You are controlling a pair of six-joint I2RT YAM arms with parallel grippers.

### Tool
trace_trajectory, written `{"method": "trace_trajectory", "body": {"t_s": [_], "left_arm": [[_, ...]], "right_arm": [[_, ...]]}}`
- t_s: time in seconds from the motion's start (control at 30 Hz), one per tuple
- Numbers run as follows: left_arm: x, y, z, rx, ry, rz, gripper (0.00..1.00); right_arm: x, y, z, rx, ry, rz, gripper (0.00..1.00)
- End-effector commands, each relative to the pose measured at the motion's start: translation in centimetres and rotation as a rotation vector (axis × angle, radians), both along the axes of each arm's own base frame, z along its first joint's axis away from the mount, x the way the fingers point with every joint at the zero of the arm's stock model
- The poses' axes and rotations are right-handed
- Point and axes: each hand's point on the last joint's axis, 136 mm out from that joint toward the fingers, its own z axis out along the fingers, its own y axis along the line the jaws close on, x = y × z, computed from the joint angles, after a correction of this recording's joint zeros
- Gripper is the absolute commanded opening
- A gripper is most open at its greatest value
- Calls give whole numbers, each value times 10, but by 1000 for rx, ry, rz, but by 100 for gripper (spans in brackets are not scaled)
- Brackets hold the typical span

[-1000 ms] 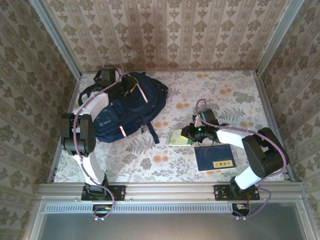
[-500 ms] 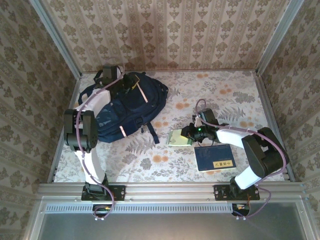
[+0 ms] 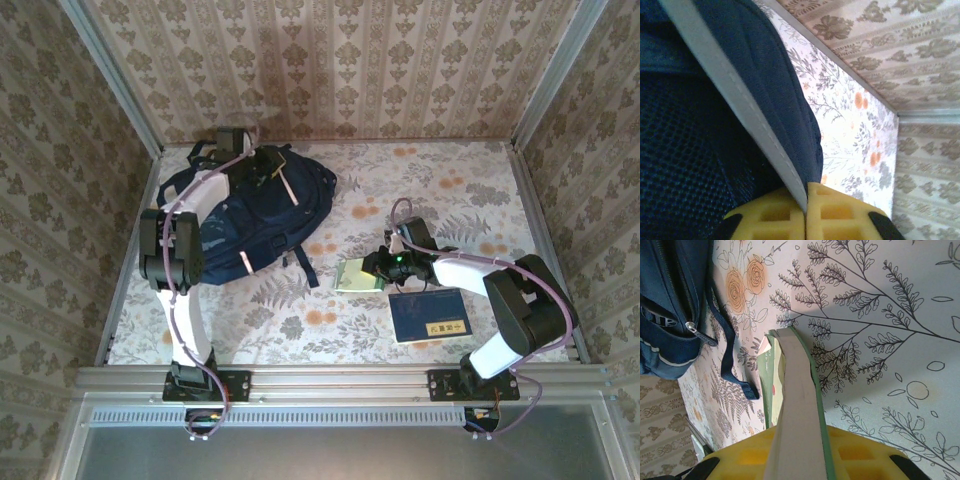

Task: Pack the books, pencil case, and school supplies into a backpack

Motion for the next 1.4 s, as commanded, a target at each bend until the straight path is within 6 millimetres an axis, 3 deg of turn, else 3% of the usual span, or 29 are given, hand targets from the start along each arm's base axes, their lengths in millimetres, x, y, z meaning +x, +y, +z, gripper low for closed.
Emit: {"method": "trace_trajectory", "body": {"t_s": [0.0,0.1,0.3,0.5,0.67,0.77,0.97,1.37], "left_arm": [[-13,-35,17,8,-47,-151,0],[-28,-47,31,14,-68,-209,0],[-82,-61,60,58,-100,-337,0],[-131,-47,115,-22,-169,-406,0],[-171,-34,162,-67,-237,-477,0],[-183,-24,182,-125,-266,-496,0],[-198,-22,205,-223,-298,-580,0],[-213,-27,221,-299,-333,-646,0]], "right_arm": [[-7,-21,-1,-118,-5,-34,0],[-6,-42,10,-224,-44,-92,0],[-10,-97,53,-409,-169,-290,0],[-19,-111,119,-367,-364,-348,0],[-29,-79,181,-150,-545,-221,0],[-32,-57,199,-25,-565,-146,0],[-20,1,214,266,-511,15,0],[31,56,210,444,-409,47,0]]}}
